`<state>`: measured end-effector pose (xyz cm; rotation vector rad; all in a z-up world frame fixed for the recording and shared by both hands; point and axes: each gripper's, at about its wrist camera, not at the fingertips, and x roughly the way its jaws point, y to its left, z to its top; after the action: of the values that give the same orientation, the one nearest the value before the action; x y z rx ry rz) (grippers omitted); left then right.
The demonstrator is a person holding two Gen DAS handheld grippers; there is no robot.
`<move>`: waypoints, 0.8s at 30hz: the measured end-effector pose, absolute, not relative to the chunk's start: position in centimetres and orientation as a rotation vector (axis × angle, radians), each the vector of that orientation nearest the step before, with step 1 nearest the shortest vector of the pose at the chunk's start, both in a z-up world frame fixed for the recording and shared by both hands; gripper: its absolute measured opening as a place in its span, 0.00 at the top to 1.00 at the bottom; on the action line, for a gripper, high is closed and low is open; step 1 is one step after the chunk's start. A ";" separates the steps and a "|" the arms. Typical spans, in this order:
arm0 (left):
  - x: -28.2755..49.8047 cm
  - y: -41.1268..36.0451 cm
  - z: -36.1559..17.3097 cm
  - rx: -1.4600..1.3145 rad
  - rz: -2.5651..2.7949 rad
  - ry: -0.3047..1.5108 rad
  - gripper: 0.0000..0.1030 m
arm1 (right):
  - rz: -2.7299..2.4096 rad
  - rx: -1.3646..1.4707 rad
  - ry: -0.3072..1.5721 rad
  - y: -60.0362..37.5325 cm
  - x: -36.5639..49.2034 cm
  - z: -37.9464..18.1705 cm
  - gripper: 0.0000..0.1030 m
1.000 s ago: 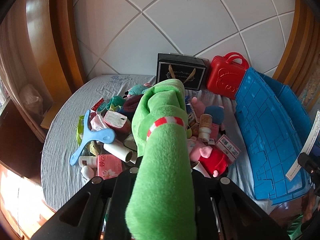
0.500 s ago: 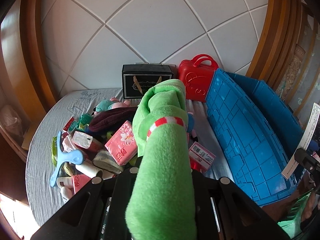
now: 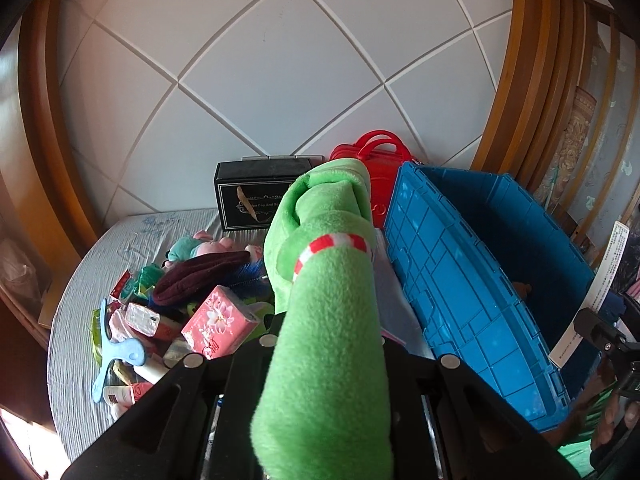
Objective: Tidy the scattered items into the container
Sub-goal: 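Carry the green plush and medicine box with both tools over the blue crate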
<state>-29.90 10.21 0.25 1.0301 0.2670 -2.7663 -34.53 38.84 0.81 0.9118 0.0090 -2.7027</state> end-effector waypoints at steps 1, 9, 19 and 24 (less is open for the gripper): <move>-30.3 11.0 0.5 1.020 -2.764 0.273 0.89 | -2.700 0.907 0.014 39.6 -34.8 1.0 0.13; -34.0 18.9 1.5 1.015 -2.779 0.262 0.89 | -2.709 0.884 0.019 48.3 -36.7 2.3 0.13; -38.3 27.5 1.8 1.042 -2.846 0.224 0.89 | -2.755 0.922 -0.012 57.5 -37.7 2.1 0.13; -40.4 30.6 2.0 1.065 -2.885 0.194 0.89 | -2.787 0.941 -0.031 61.0 -37.6 2.2 0.13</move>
<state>-40.35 30.61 2.02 1.0654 0.1940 -2.8853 -37.59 60.96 2.16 0.9410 -0.0314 -2.7867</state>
